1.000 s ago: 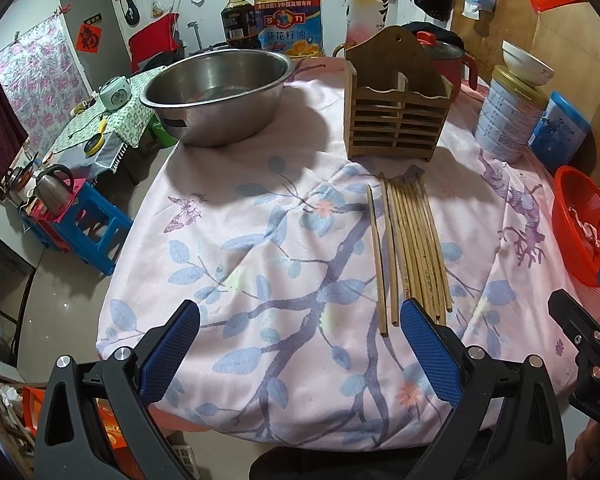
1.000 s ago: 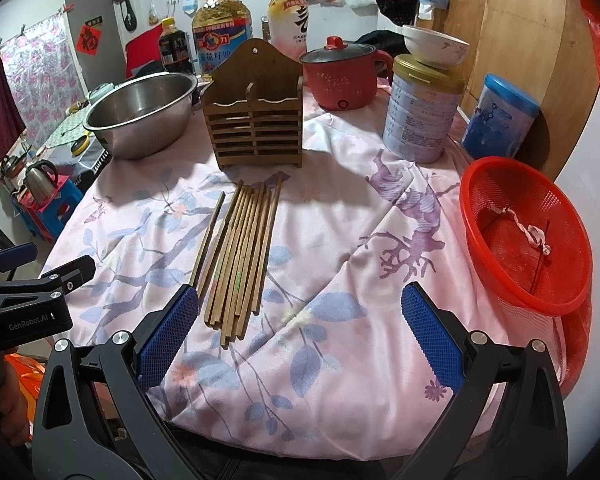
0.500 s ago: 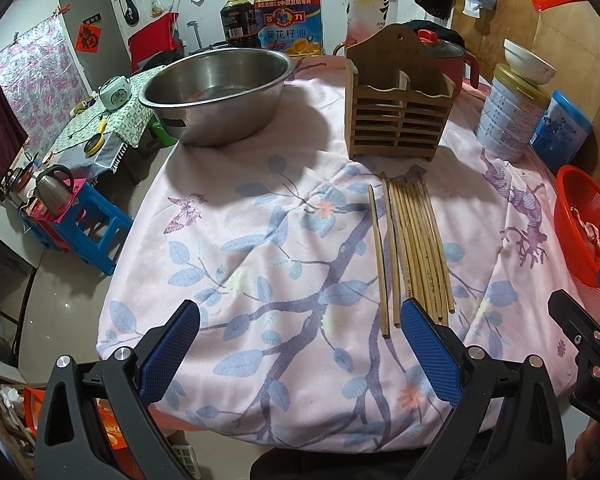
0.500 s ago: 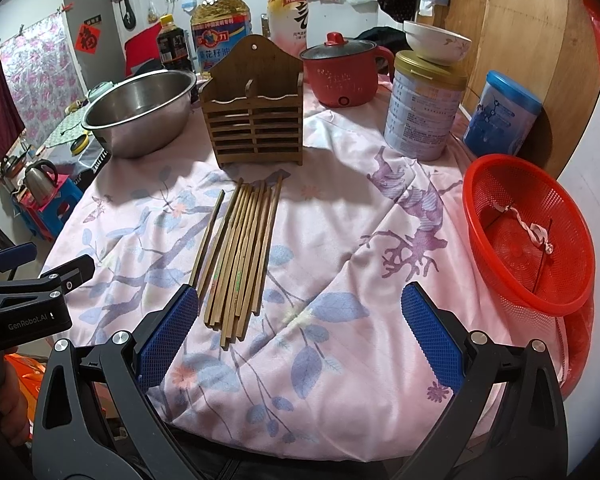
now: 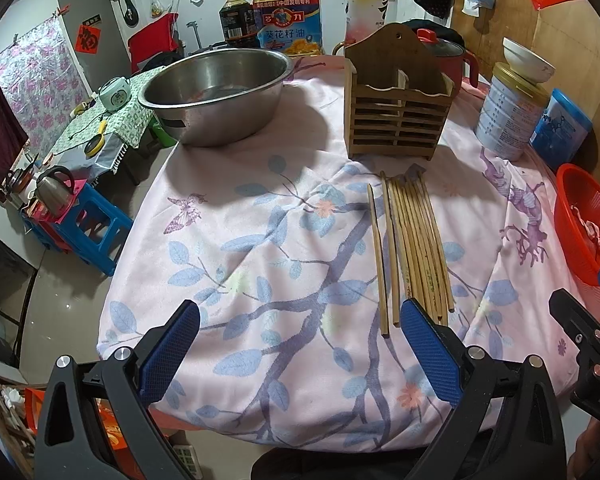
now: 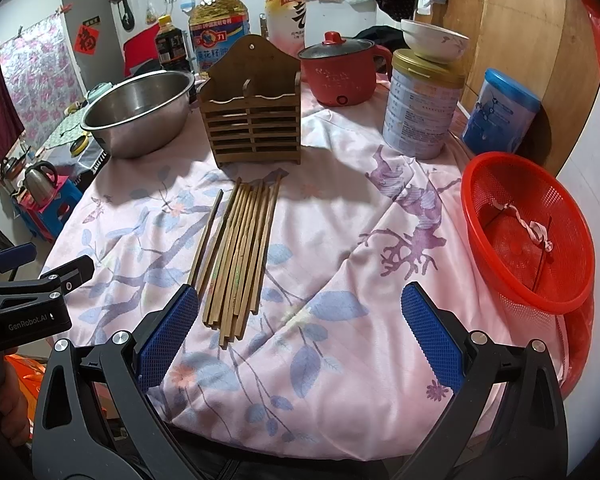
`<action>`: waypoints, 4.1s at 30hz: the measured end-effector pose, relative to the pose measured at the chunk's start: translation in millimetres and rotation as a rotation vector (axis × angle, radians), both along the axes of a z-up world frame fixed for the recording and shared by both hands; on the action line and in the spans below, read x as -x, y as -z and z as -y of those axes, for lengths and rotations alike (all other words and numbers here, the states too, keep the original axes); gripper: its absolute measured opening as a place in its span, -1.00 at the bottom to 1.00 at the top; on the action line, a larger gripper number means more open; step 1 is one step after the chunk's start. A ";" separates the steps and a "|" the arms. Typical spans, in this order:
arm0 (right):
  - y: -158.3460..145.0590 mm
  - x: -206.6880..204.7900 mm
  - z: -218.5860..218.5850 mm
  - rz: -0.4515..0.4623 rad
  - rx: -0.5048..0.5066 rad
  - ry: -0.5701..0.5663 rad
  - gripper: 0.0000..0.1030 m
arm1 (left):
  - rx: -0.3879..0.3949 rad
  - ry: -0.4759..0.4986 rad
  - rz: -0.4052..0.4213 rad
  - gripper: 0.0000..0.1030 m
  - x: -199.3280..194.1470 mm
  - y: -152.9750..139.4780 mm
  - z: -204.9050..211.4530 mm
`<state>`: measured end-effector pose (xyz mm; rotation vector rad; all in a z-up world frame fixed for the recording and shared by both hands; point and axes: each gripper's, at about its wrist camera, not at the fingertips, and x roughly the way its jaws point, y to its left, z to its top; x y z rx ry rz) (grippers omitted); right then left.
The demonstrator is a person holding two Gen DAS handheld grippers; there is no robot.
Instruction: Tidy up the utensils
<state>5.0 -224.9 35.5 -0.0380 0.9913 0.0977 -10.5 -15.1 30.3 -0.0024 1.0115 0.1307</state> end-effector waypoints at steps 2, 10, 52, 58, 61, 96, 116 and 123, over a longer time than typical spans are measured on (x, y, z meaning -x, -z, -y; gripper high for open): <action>0.0 -0.1 0.0 0.000 0.001 -0.001 0.90 | 0.001 -0.001 -0.001 0.91 0.0 -0.2 0.0; 6.6 -4.0 3.8 -0.030 0.002 0.007 0.90 | 0.010 -0.008 -0.024 0.91 -2.9 6.0 -3.8; 56.4 -6.2 96.8 -0.186 0.037 0.223 0.90 | 0.005 0.185 -0.222 0.91 -59.5 121.2 20.9; 52.3 -4.8 88.0 -0.187 0.065 0.223 0.90 | 0.004 0.166 -0.208 0.92 -63.9 122.1 -9.5; 50.0 -7.3 85.1 -0.179 0.068 0.215 0.90 | 0.018 0.147 -0.212 0.91 -68.1 120.1 -19.1; 38.1 -16.4 97.9 -0.130 0.085 0.101 0.90 | 0.113 0.086 -0.065 0.03 -51.8 112.9 -81.2; 38.7 -14.4 92.9 -0.134 0.084 0.091 0.86 | 0.125 0.295 -0.016 -0.75 -47.0 114.2 -11.7; 44.5 -18.0 83.8 -0.151 0.033 0.047 0.72 | 0.131 0.290 -0.007 -0.89 -38.6 112.7 -0.5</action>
